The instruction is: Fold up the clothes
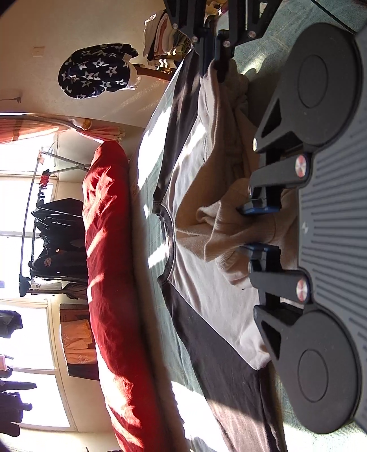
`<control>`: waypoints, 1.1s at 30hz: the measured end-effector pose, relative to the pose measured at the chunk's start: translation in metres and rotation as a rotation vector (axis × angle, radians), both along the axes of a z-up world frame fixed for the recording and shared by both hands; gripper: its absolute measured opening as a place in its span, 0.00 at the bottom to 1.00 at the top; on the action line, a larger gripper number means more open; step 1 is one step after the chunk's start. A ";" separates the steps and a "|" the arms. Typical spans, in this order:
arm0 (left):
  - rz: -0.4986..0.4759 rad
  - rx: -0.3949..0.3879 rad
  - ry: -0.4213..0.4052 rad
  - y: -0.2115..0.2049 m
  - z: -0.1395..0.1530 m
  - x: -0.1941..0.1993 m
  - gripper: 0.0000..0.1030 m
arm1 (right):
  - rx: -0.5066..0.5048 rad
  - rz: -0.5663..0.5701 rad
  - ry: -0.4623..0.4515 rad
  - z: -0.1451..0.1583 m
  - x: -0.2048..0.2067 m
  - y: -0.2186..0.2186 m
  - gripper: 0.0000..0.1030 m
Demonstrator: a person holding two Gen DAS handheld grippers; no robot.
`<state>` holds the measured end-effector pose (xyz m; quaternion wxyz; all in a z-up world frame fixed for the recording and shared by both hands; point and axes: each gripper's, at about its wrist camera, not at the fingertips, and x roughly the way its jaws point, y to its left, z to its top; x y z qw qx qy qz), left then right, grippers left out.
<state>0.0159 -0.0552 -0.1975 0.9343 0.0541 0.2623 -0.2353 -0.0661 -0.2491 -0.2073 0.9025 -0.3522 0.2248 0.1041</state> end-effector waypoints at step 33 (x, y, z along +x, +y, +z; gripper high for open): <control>-0.151 0.176 0.050 0.034 0.029 -0.139 0.12 | -0.065 0.040 0.450 0.026 -0.129 -0.036 0.12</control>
